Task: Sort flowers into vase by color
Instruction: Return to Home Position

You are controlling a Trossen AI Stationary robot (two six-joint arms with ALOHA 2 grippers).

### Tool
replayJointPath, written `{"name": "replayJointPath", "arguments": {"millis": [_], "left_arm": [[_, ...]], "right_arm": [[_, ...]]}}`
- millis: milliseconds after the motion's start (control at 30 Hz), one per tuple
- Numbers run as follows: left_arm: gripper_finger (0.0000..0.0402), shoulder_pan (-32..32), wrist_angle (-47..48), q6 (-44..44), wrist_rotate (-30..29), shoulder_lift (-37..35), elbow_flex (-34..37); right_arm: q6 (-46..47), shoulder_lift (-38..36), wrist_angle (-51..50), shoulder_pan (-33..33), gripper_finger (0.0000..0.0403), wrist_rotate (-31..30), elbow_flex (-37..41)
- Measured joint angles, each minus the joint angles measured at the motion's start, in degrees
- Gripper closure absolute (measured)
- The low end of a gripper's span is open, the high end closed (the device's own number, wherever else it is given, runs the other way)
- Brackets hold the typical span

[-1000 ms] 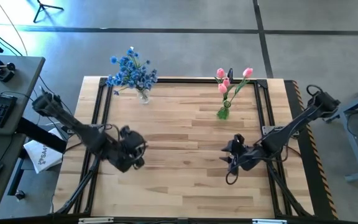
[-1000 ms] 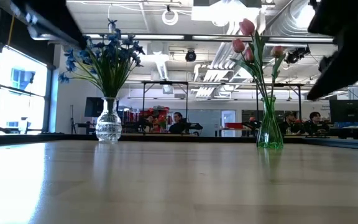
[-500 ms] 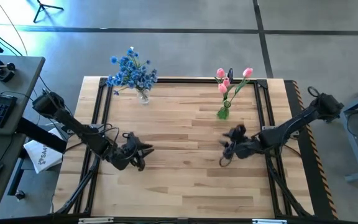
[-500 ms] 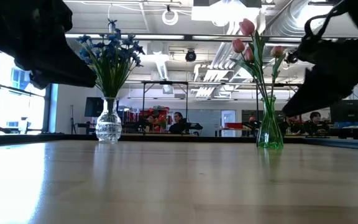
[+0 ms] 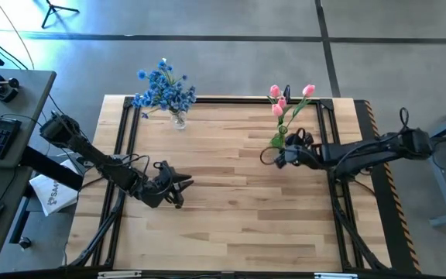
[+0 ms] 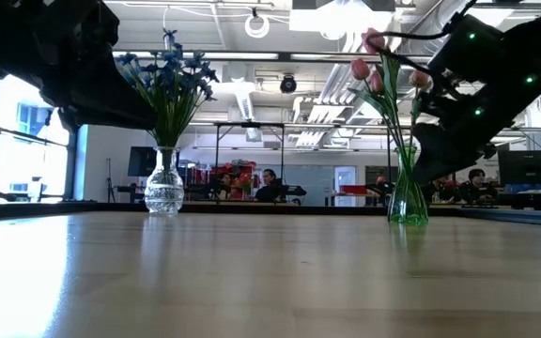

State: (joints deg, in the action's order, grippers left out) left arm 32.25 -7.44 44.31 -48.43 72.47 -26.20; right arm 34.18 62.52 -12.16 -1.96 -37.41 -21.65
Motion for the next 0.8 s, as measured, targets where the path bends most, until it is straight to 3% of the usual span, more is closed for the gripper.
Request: {"name": "replayJointPath", "arguments": {"millis": [367, 600, 800], "left_arm": [[0.0321, 0.02, -0.15, 0.02, 0.03, 0.00, -0.01], [0.0321, 0.02, -0.20, 0.57, 0.60, 0.02, -0.04], [0.0321, 0.04, -0.19, 0.55, 0.88, 0.02, -0.04]], "right_arm": [[-4.65, -1.12, 1.36, -5.64, 0.0219, 1.33, 0.00], [0.12, -9.80, -5.04, 0.11, 0.0230, 18.05, -0.01], [-6.44, -22.58, -5.64, 7.49, 0.0327, 26.98, -0.02]]}}
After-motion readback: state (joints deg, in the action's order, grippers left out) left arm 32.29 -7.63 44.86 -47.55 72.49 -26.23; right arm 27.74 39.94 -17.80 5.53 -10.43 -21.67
